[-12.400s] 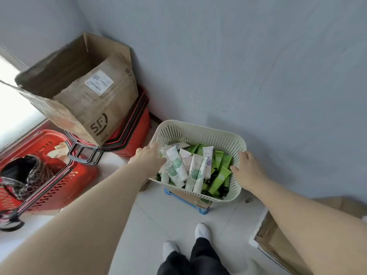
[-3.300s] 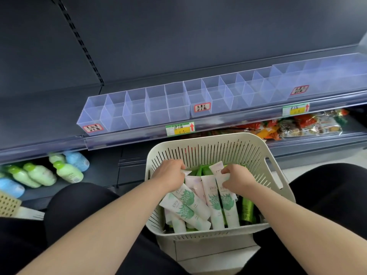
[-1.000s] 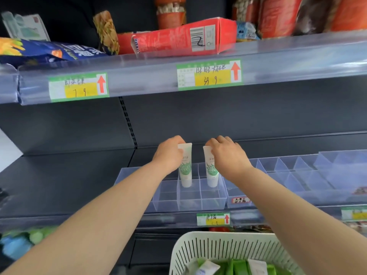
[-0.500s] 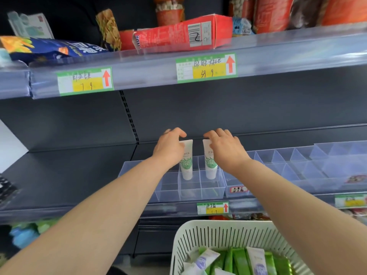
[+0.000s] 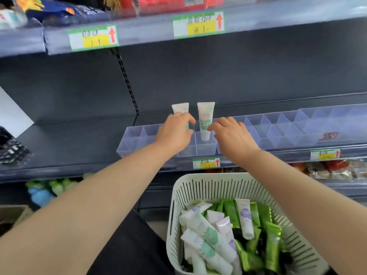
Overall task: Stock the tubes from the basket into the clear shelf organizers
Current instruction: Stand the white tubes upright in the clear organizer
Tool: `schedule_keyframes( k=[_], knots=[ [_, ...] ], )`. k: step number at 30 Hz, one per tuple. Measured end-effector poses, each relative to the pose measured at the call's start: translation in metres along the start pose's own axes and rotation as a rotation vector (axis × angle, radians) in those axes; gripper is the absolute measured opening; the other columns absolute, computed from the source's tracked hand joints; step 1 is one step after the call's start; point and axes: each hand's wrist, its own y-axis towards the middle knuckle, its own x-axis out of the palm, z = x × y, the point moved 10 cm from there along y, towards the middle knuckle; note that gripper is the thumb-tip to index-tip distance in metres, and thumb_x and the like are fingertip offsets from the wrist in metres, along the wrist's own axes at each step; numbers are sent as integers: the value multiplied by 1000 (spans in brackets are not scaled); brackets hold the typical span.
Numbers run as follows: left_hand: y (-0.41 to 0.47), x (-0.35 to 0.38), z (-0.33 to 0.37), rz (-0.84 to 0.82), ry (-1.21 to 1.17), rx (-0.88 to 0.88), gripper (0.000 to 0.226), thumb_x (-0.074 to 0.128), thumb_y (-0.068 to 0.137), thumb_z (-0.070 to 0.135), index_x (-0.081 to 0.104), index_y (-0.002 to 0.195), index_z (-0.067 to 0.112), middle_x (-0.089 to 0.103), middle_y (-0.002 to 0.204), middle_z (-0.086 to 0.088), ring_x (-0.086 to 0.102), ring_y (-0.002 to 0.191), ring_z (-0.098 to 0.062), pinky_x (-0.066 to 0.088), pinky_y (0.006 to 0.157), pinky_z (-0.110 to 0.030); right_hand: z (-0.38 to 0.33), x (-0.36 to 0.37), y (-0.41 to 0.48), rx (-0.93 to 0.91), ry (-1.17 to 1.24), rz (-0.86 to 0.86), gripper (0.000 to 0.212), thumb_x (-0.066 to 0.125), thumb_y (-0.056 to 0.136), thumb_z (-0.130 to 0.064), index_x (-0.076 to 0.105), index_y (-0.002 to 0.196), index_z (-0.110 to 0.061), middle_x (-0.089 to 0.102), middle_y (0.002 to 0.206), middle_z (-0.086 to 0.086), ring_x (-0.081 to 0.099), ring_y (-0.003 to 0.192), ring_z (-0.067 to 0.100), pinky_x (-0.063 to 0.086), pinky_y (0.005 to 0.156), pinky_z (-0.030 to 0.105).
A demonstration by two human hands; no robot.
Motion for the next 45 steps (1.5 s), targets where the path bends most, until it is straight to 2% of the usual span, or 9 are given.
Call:
schedule_keyframes(
  k=[7, 11, 21, 24, 28, 32, 36, 41, 45],
  knots=[
    [-83, 85, -23, -269, -93, -164, 22, 63, 89, 17, 61, 110, 20, 63, 113, 0, 59, 102, -18, 50, 89, -37, -13, 64, -97, 0, 64, -176, 32, 53, 91, -21, 52, 123, -28, 52, 124, -4, 42, 120, 20, 36, 95, 38],
    [-115, 121, -35, -354, -70, -229, 23, 60, 91, 17, 61, 114, 21, 61, 117, 1, 58, 102, -16, 50, 89, -35, -21, 111, -144, -23, 90, -340, 36, 54, 90, -15, 51, 124, -26, 52, 124, -4, 43, 117, 19, 38, 92, 35],
    [-125, 121, -66, -304, -108, -311, 29, 51, 93, 7, 61, 117, 20, 60, 119, 4, 56, 102, -13, 45, 86, -26, -91, 181, -150, -170, 139, -522, 44, 54, 93, -29, 44, 135, -20, 53, 129, 1, 44, 120, 23, 35, 98, 41],
    [-127, 118, -74, -301, -114, -314, 27, 53, 92, 9, 62, 114, 22, 60, 115, 6, 52, 94, -7, 42, 81, -22, -97, 196, -149, -161, 96, -586, 53, 53, 93, -32, 35, 141, -19, 51, 133, 4, 41, 123, 25, 34, 99, 44],
    [-132, 119, -76, -315, -135, -329, 28, 50, 92, 7, 62, 114, 21, 60, 117, 5, 54, 98, -10, 44, 85, -24, -90, 206, -155, -114, 70, -684, 71, 58, 90, -29, 18, 147, -20, 42, 142, 6, 36, 131, 27, 35, 99, 46],
    [-137, 129, -66, -360, -147, -338, 29, 49, 93, 5, 61, 116, 19, 59, 121, 2, 57, 106, -15, 48, 92, -32, -77, 192, -156, -112, 56, -622, 60, 65, 82, -27, 40, 136, -27, 47, 129, 2, 44, 121, 24, 34, 94, 42],
    [-145, 153, -49, -497, -118, -332, 29, 52, 93, 6, 60, 119, 16, 59, 120, 0, 56, 108, -19, 49, 92, -35, -39, 168, -165, 26, 172, -604, 46, 69, 80, -29, 52, 123, -27, 54, 122, -1, 52, 111, 20, 40, 90, 34],
    [-179, 197, -33, -861, 227, -264, 34, 57, 87, 8, 55, 121, 10, 56, 101, -5, 55, 86, -21, 45, 67, -30, -4, 136, -174, 136, 255, -537, 28, 59, 87, -24, 52, 114, -26, 63, 98, -1, 49, 91, 18, 46, 75, 34],
    [-203, 214, -37, -964, 367, -297, 41, 60, 88, 10, 49, 127, 7, 55, 104, -6, 55, 88, -19, 45, 68, -27, -10, 117, -176, 79, 260, -422, 23, 53, 91, -20, 54, 113, -26, 62, 102, -5, 45, 93, 17, 39, 75, 31]
  ],
)
